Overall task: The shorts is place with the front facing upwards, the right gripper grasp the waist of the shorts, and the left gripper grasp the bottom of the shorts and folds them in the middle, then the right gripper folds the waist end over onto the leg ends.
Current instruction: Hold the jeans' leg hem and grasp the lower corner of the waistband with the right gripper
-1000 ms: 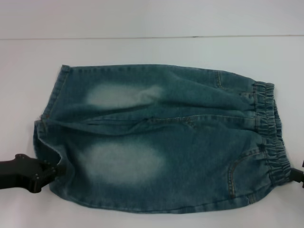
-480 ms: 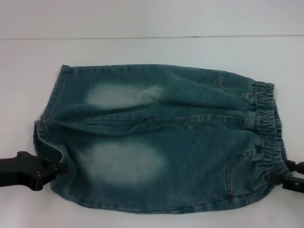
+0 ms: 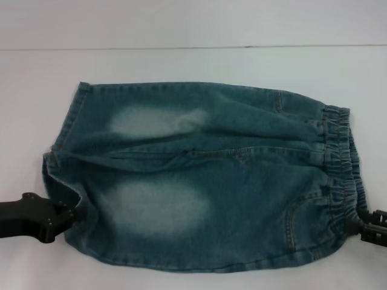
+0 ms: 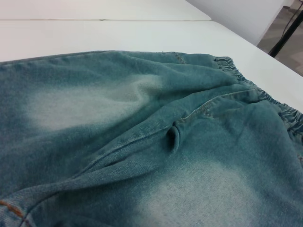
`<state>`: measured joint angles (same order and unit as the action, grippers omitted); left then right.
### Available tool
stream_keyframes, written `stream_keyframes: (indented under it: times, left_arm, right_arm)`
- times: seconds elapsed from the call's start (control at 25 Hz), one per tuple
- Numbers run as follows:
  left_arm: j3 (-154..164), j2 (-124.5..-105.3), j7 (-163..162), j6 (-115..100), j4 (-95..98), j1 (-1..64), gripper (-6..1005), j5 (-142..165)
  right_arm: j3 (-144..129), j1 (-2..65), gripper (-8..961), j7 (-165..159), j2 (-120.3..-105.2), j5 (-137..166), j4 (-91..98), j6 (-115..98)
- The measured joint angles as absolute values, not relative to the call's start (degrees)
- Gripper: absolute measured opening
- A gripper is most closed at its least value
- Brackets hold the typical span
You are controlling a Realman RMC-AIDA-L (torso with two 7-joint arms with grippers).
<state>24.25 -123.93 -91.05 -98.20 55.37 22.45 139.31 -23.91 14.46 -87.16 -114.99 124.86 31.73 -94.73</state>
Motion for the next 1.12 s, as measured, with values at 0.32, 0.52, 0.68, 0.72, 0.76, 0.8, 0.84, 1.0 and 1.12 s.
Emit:
stream_keyframes:
  times: [0.32,0.52,0.68,0.72,0.76,0.8,0.84,1.0,1.12]
  left_arm:
    - [24.25,-123.93,-90.99,-98.28,55.30,22.50,7,139.35]
    - [24.25,-123.93,-90.90,-98.36,55.18,22.39,7,139.20]
    - [24.25,-123.93,-90.88,-98.45,55.12,22.38,7,139.16]
    - [24.26,-123.93,-90.88,-98.45,55.15,22.43,7,139.14]
    - [24.25,-123.93,-90.89,-98.45,55.19,22.47,7,139.12]
    - [24.25,-123.93,-90.92,-98.47,55.20,22.51,7,139.12]
    - [24.25,-123.93,-90.94,-98.53,55.20,22.53,7,139.12]
    - [24.08,-123.91,-90.97,-99.06,55.24,22.53,6,138.49]
    - [23.65,-123.78,-90.95,-99.75,55.54,22.37,7,137.37]
  right_arm:
    - [-24.26,15.75,530,-91.59,-114.32,128.73,32.42,-92.54]
    - [-24.61,16.83,503,-92.83,-114.28,129.52,32.42,-92.79]
    - [-24.61,17.18,486,-92.66,-114.19,130.07,32.56,-92.77]
    - [-24.62,17.19,482,-92.39,-114.19,130.09,32.60,-92.57]
    - [-24.65,17.19,478,-92.21,-114.18,130.11,32.64,-92.35]
    - [-24.73,17.21,473,-92.13,-114.17,130.13,32.67,-92.18]
    - [-24.86,17.25,469,-92.12,-114.17,130.16,32.67,-91.99]
    - [-25.05,17.78,344,-92.89,-114.17,130.17,32.70,-92.20]
    - [-25.08,18.18,169,-93.66,-114.15,130.17,32.70,-93.24]
